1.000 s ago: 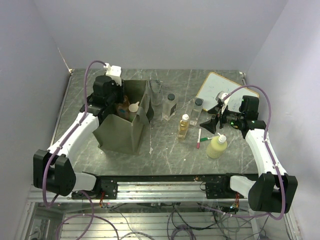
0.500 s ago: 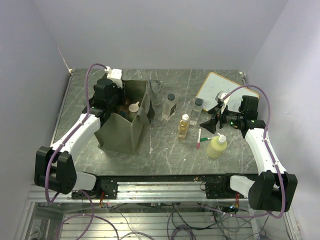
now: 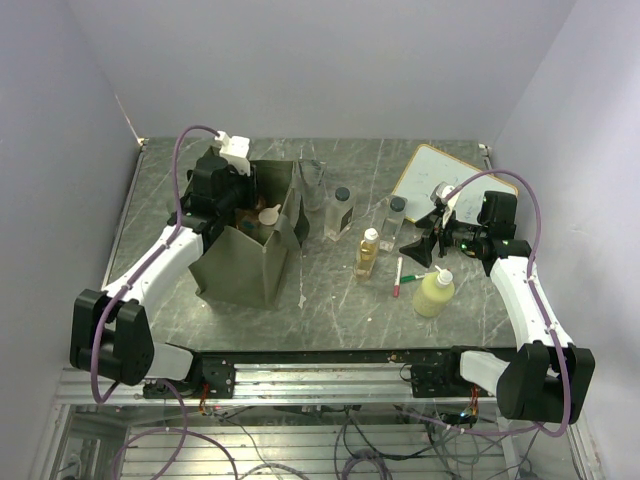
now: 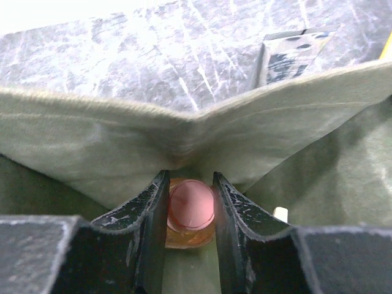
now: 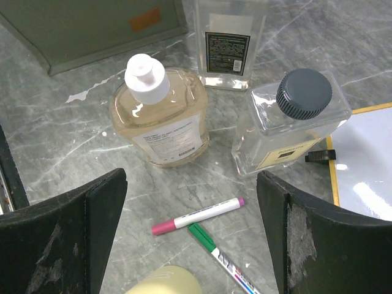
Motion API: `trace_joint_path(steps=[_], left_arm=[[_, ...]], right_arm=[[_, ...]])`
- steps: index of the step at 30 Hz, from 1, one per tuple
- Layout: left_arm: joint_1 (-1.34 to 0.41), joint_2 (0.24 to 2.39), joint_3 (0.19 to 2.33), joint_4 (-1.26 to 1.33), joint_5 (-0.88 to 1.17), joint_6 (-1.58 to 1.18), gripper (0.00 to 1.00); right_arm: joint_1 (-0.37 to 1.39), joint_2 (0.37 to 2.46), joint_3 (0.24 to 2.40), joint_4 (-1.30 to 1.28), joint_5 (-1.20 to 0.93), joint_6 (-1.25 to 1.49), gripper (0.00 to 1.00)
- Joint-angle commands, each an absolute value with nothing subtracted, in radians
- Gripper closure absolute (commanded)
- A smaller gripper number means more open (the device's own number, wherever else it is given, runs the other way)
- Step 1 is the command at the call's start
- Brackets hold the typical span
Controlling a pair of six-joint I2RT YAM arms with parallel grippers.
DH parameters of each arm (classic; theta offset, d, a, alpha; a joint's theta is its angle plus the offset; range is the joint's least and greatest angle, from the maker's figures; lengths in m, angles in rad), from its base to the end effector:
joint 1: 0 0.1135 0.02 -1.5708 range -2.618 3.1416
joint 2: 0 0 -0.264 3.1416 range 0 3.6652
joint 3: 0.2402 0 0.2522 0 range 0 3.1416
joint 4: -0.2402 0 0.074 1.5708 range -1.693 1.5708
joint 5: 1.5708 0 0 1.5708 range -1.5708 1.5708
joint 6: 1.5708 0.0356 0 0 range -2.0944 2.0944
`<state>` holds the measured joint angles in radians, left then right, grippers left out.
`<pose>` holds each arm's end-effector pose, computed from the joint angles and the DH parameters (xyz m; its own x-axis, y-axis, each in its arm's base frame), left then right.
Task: Place the personal care products into the canvas bag
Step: Place the care product in the canvas bag.
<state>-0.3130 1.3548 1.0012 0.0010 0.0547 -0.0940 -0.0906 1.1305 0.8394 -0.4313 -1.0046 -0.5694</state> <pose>0.3008 -0.0994 0.3050 -0.3605 0.0182 -0.9326 0.3239 0.9400 -0.1069 0.2310 0.0092 0.2779 -0.2408 -0.2685 -0.9327 -0.8452 0.5304 0.0655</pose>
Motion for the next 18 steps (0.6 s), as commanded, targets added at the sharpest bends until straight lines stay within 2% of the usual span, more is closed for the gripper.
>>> trace_joint_path(steps=[1,18], left_arm=[[-0.331,1.359,1.028,0.147,0.159,-0.100,0.93],[-0.331,1.384,0.948,0.138,0.169,0.021,0.92]], right_arm=[[-0.097,1.135,0.831,-0.429,-1.006,-0.585,0.13],[-0.097,1.137,0.830,-0.429,-1.003,-0.587,0.13]])
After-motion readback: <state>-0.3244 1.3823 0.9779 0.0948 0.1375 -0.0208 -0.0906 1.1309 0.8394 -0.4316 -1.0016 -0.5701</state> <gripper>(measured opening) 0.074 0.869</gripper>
